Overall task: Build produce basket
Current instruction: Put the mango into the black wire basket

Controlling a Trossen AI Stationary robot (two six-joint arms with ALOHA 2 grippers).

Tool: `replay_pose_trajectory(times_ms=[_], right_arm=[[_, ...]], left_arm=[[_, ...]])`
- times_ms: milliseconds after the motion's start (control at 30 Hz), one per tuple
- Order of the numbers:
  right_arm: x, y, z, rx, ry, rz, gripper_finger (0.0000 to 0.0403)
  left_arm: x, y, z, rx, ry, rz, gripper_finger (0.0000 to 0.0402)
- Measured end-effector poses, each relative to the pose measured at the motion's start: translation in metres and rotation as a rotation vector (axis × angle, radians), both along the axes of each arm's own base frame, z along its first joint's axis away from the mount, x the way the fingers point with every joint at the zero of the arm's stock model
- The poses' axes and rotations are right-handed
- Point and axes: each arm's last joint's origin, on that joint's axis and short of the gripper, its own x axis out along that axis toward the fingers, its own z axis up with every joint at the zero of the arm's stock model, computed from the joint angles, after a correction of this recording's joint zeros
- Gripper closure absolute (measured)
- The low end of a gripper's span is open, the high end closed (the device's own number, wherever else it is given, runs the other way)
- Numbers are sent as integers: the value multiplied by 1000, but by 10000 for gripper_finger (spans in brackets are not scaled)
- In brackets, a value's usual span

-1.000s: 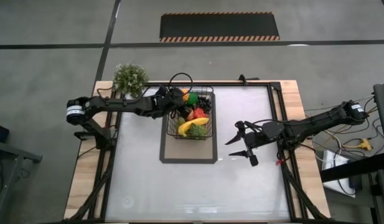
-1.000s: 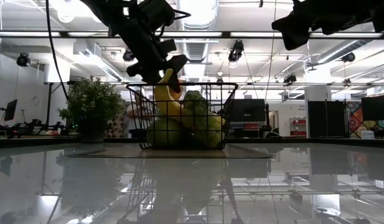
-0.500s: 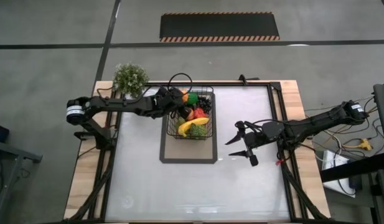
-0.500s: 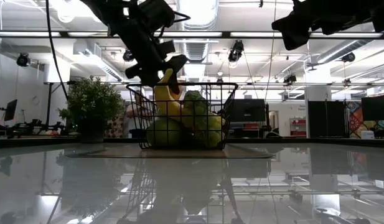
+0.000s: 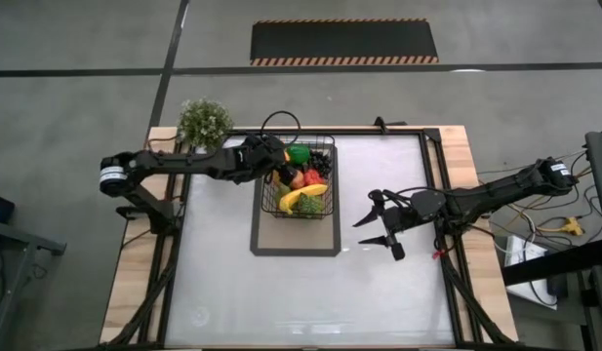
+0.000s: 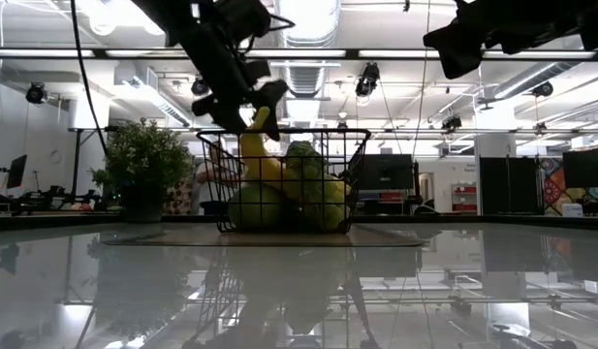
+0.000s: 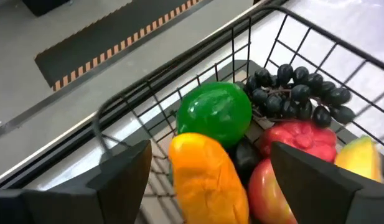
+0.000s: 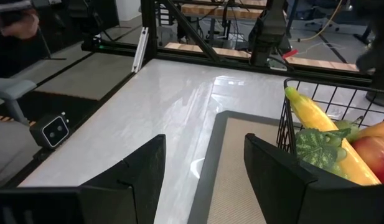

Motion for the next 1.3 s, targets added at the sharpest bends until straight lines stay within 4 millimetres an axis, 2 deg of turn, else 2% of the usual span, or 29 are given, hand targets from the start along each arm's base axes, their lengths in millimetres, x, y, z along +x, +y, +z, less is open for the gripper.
replay_pose_trajectory(times_ms=[233,333,433,533,600,867,933,1300], right_arm=[[0,0,-2,-2,5,0,200],[-1,0,-3,-3,8,0,200],[-1,0,-3,-18,4,-3,200],[-1,0,-3,-22,2,-5,200],[-1,-1,-3,-20,3,-5,200],[-1,-1,-7,-7,23,-10,200],[-2,-1,-8,-3,24,-11,200],[-3,-1,-12,28,47,-21,200]], left_arm=[[-15,-23,27,48,-24,-103,93],[-18,-39,28,100,8,-207,98],[-16,-43,30,91,-44,-201,116],[-12,-32,28,53,-94,-124,152],[-8,-24,21,46,-64,-100,189],[-3,16,-4,-42,6,-82,380],[-2,20,-9,-64,14,-89,392],[-2,25,-26,-57,106,-35,390]])
